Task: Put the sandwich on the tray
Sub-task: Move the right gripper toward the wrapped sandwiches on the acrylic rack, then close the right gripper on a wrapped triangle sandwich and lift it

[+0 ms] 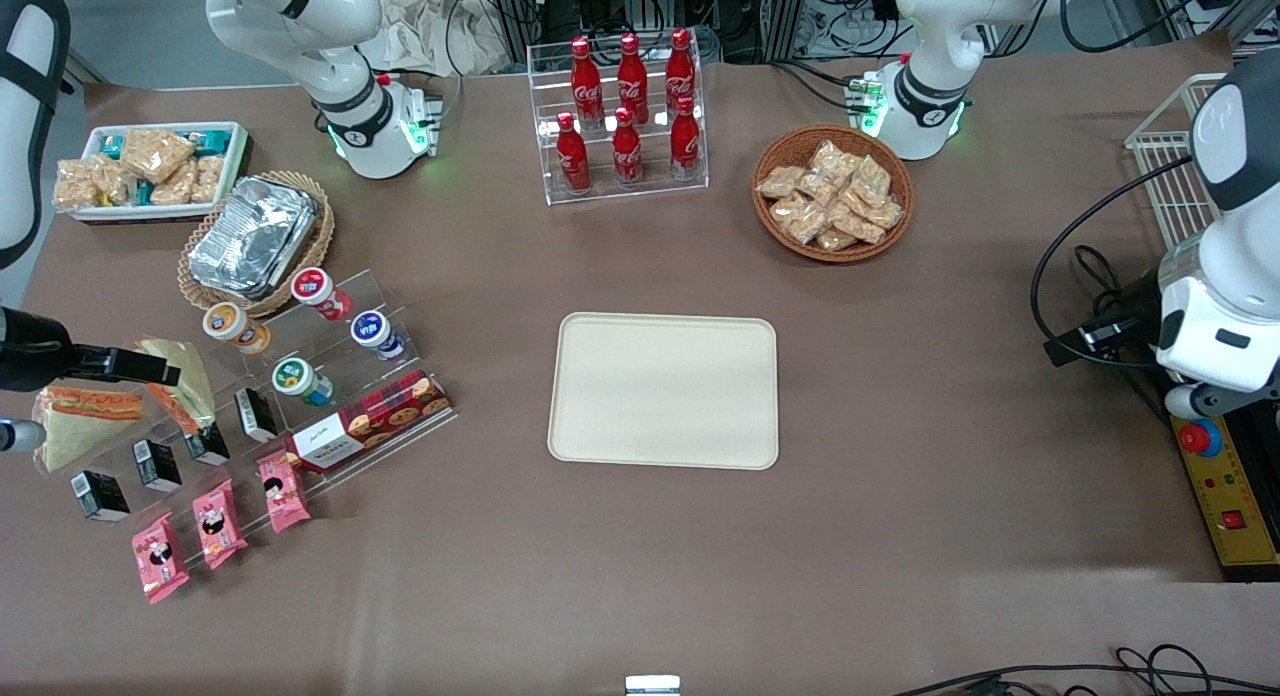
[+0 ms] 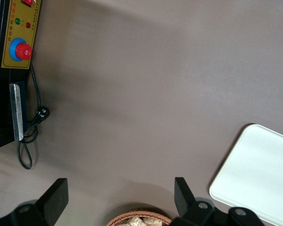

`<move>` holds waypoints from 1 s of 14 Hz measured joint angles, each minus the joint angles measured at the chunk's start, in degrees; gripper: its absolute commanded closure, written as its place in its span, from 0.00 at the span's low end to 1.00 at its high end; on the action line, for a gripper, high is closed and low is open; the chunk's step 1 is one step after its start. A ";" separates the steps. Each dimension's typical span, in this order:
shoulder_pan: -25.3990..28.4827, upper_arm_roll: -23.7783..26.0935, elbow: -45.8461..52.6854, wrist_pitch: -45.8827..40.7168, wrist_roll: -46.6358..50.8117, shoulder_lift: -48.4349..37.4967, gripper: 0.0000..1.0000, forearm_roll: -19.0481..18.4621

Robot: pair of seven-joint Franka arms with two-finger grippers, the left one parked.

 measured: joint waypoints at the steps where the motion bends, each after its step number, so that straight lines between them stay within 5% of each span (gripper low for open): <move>1: -0.11 -0.67 0.00 0.00 0.03 0.00 0.01 -0.01; 9: -1.04 -6.27 -0.27 0.03 0.44 0.45 0.01 -2.25; 14: -6.56 -6.93 -0.27 2.46 5.71 1.87 0.01 -2.16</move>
